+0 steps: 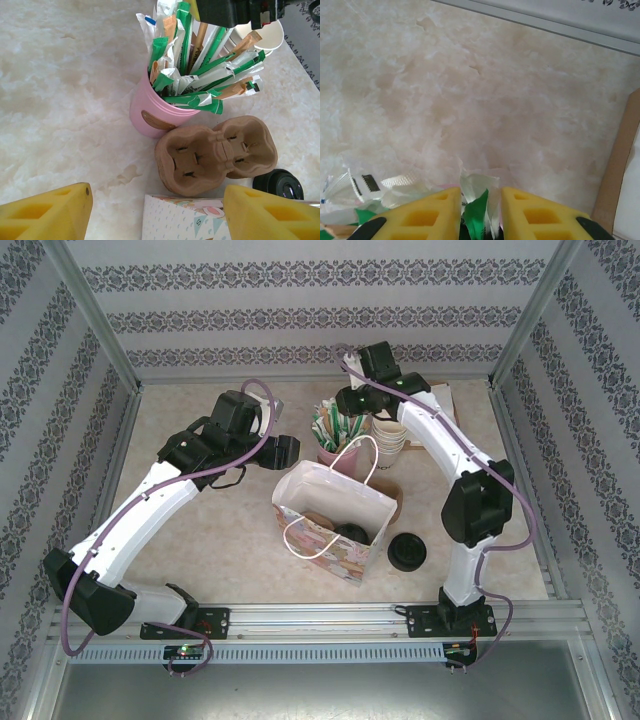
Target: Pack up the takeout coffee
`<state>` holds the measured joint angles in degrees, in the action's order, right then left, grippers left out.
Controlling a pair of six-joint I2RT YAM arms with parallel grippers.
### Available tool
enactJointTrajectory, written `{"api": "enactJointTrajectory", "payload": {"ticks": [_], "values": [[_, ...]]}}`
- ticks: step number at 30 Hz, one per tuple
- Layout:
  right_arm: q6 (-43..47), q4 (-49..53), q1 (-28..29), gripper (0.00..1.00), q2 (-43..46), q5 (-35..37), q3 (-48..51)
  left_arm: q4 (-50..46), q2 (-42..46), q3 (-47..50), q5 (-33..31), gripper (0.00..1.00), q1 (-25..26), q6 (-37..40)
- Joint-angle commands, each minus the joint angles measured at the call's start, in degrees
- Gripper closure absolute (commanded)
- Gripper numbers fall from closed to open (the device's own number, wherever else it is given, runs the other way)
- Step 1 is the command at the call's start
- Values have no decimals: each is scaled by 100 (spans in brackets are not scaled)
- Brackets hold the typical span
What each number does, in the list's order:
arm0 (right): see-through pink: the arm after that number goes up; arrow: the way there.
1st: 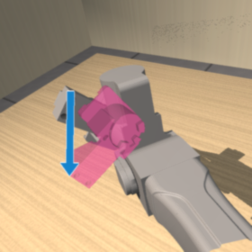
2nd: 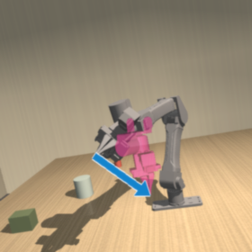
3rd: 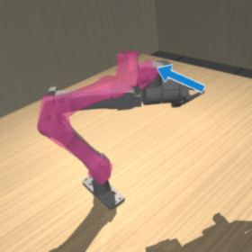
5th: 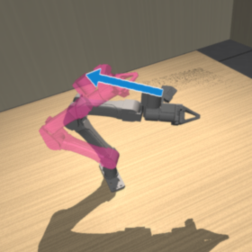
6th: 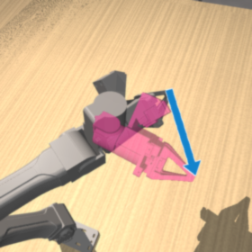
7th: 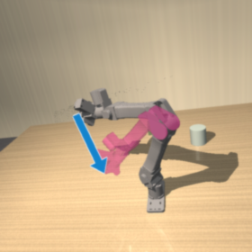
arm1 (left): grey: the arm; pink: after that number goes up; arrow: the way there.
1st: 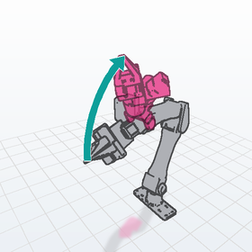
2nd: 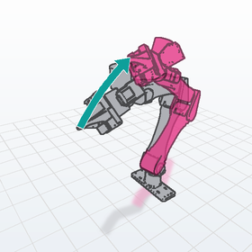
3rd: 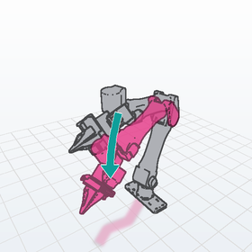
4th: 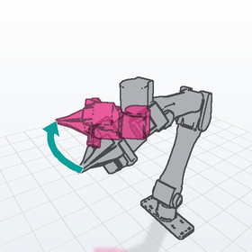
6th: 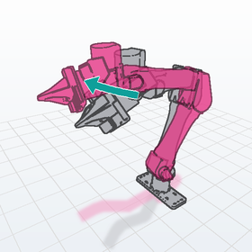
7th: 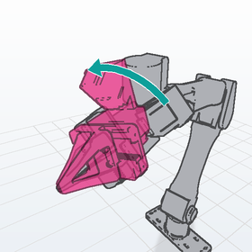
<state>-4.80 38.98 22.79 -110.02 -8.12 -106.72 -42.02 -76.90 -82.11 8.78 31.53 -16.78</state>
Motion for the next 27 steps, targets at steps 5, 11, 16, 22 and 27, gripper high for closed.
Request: {"api": "enactJointTrajectory", "payload": {"ticks": [5,11,16,22,27], "values": [[-33,76,120,80,-44,268,-192,-140,-12,-205,-75,30,77,-19],[136,66,237,89,229,469,-172,-120,-2,-197,-52,30,73,-35],[107,41,221,90,450,490,-29,-109,24,-183,-42,30,73,-58],[8,-189,167,86,918,358,352,-113,55,-178,-69,30,82,-71],[-267,-499,-13,83,1269,-127,833,-59,65,-153,-73,30,81,-28]]}}
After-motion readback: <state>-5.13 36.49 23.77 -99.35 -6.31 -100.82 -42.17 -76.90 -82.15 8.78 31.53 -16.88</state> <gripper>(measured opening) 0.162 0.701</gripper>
